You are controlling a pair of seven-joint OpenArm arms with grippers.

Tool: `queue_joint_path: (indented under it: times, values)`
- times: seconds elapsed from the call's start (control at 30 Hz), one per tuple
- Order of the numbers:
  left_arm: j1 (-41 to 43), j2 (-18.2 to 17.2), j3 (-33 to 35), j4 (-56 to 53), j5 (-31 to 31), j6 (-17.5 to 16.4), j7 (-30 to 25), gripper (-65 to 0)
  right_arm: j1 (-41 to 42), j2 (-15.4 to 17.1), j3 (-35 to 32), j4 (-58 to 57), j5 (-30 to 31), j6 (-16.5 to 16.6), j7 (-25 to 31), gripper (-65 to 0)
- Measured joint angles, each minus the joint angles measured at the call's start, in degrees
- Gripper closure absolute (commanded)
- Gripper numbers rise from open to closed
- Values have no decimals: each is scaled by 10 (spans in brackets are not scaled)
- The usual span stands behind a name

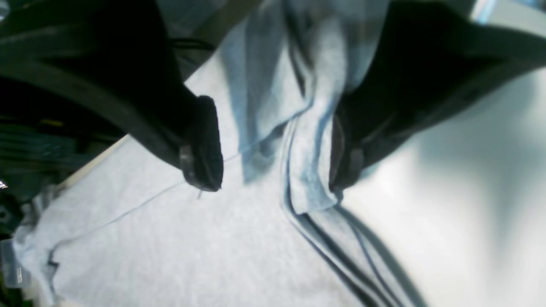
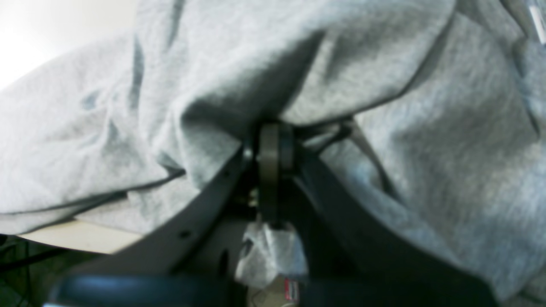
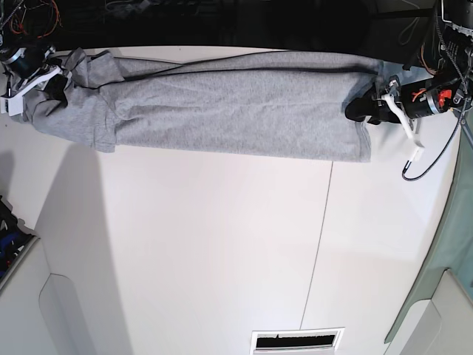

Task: Layout the t-shirt on the table in an organized manner, then fold the t-shirt properly
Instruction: 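Pull the folded shirt straight between both grippers and lay it down, then drag the shirt end with the left gripper toward the right gripper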

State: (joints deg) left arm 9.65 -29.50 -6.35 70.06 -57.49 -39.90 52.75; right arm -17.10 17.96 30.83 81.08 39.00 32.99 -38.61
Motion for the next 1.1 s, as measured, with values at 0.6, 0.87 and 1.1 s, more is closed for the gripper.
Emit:
queue_joint_path:
  times: [0.6,0.87,1.1]
  values:
    - [3,-65,4,208,19,28,38,0,2,0,0,0,17,0,0,0]
    - [4,-25,5,312,32,52,54,0,2,0,-1,0,17,0,0,0]
    - [3,63,108,368,97,83,36,0,3,0,-1,0,17,0,0,0]
